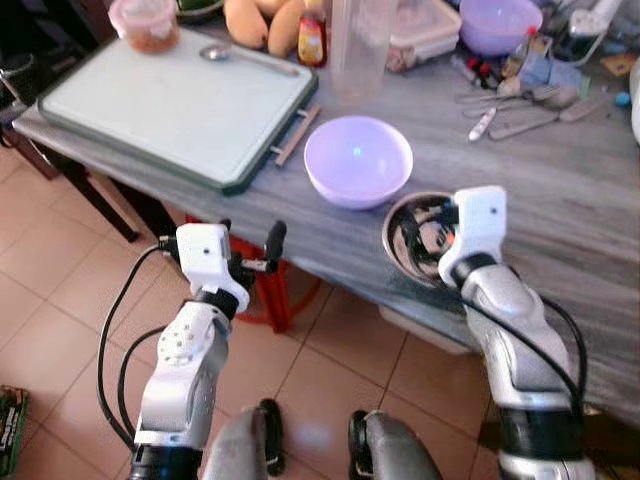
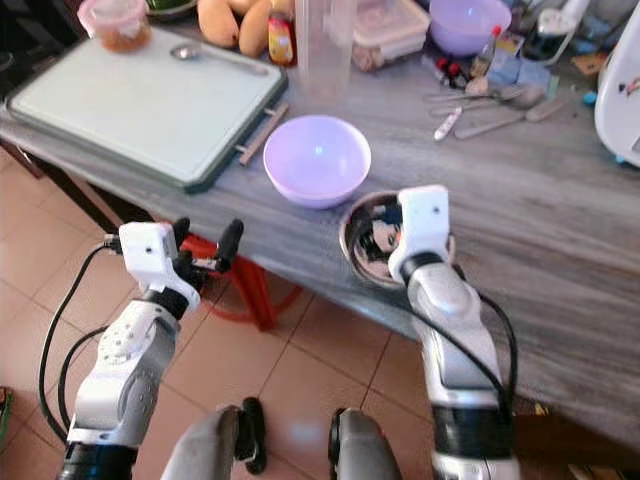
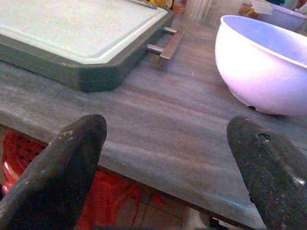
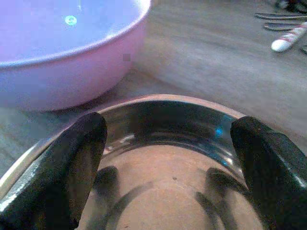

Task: Setting the table

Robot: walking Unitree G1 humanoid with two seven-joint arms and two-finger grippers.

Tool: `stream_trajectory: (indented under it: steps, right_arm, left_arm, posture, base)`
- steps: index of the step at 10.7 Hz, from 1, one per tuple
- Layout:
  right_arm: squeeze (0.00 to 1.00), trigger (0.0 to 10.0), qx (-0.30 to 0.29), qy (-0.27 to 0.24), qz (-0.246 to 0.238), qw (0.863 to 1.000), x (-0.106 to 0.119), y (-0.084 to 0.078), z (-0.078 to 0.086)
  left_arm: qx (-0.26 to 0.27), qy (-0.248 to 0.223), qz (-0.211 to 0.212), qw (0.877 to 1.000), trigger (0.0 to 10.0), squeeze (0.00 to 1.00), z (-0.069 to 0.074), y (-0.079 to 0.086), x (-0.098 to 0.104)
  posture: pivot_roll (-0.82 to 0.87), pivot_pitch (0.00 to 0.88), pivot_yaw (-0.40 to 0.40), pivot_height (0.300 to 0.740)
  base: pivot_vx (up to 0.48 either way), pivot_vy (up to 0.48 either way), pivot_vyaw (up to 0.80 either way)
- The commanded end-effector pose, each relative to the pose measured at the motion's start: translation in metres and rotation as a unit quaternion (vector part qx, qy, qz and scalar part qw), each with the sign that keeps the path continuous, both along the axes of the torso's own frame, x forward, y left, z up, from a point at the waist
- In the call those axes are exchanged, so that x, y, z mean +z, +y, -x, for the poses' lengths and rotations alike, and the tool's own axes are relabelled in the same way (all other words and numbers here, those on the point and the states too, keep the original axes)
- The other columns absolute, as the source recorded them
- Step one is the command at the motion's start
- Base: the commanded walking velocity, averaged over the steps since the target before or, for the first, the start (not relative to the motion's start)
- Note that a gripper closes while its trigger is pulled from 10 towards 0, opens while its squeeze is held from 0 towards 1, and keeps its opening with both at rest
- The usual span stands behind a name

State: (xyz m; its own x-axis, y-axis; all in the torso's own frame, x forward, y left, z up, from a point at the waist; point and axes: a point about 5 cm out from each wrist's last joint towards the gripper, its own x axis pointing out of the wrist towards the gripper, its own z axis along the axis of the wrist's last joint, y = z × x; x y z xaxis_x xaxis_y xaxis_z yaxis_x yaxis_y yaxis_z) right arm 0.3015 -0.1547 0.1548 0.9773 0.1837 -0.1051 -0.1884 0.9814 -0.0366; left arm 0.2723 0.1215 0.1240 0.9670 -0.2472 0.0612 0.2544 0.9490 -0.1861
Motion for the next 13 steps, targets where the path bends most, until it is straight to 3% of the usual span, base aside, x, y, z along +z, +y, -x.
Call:
stream_trajectory:
  steps: [1,4,8,13]
  right_arm:
    - [0.0,10.0,0.012,0.014,-0.008,1.0,-0.005,0.004,0.0]
    - [0.0,10.0,0.041,0.009,-0.018,0.999,-0.003,0.018,-0.004]
    - [0.0,10.0,0.007,-0.05,0.013,0.999,0.021,-0.005,0.01]
    - [0.0,10.0,-0.028,-0.121,0.014,0.992,0.028,-0.007,0.029]
  left_arm:
    - [0.006,0.01,-0.005,1.0,10.0,0.0,0.001,0.001,-0.003]
    - [0.008,0.012,-0.004,1.0,10.0,0.0,0.0,0.001,-0.003]
    - [0.011,0.01,0.0,1.0,10.0,0.0,0.0,0.002,-0.003]
    - [0.049,-0.003,-0.014,0.999,10.0,0.0,-0.005,0.01,0.005]
  posture:
    - [-0.05,0.187,0.031,0.74]
    - [-0.05,0.188,0.028,0.74]
    - [-0.06,0.185,0.026,0.74]
    - [-0.06,0.175,0.034,0.74]
  base:
    - [0.0,0.0,0.0]
    - [0.0,0.0,0.0]
    - [0.0,0.0,0.0]
    - [0.0,0.0,0.0]
